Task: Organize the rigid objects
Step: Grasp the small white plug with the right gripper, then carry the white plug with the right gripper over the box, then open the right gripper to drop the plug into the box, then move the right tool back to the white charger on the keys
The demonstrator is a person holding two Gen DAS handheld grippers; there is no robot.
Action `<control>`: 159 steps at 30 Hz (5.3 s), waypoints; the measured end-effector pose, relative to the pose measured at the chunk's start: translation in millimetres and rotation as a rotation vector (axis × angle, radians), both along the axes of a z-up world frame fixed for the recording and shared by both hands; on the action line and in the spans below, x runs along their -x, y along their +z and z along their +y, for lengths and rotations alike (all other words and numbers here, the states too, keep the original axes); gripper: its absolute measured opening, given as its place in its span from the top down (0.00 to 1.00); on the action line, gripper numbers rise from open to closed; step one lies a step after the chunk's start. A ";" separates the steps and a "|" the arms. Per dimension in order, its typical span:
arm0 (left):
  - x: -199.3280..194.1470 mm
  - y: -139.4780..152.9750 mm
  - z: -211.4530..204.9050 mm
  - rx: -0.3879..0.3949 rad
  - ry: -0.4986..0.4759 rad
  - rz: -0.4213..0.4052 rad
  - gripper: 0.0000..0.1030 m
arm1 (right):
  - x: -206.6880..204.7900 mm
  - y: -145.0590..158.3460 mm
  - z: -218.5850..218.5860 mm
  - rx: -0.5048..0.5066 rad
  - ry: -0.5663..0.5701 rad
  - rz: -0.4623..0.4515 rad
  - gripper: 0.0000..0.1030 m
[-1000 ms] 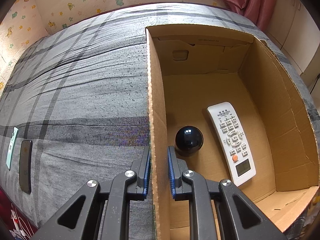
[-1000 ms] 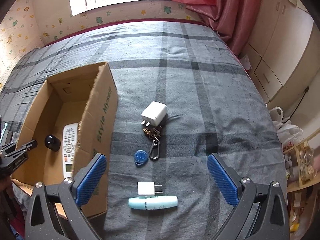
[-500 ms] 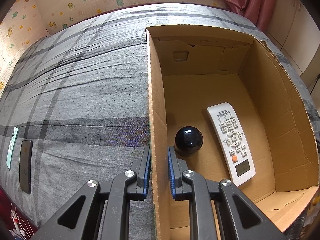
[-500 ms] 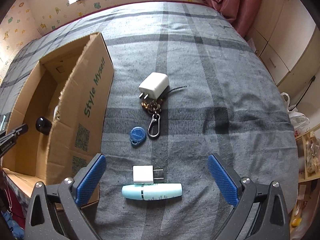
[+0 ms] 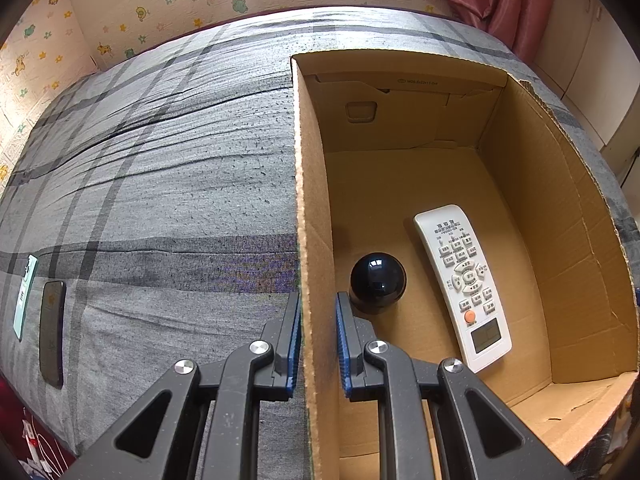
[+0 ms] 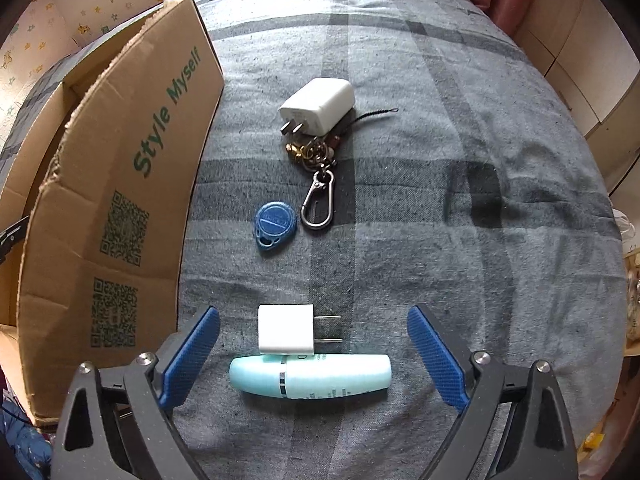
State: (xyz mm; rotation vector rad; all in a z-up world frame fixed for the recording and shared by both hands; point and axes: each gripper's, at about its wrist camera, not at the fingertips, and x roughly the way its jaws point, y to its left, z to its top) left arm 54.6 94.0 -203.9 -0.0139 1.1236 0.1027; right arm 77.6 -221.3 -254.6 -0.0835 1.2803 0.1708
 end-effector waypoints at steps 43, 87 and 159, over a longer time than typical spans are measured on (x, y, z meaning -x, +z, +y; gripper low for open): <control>0.2 1.1 -1.8 -0.004 -0.003 0.002 0.83 | 4.9 60.9 17.9 0.052 0.016 -0.108 0.55; 0.8 1.6 0.6 0.004 -0.016 -0.001 0.83 | -21.5 120.3 146.0 -0.004 0.239 -0.228 0.55; 2.0 2.0 4.8 0.011 -0.014 -0.006 0.83 | -53.4 66.5 220.8 0.025 0.316 -0.098 0.19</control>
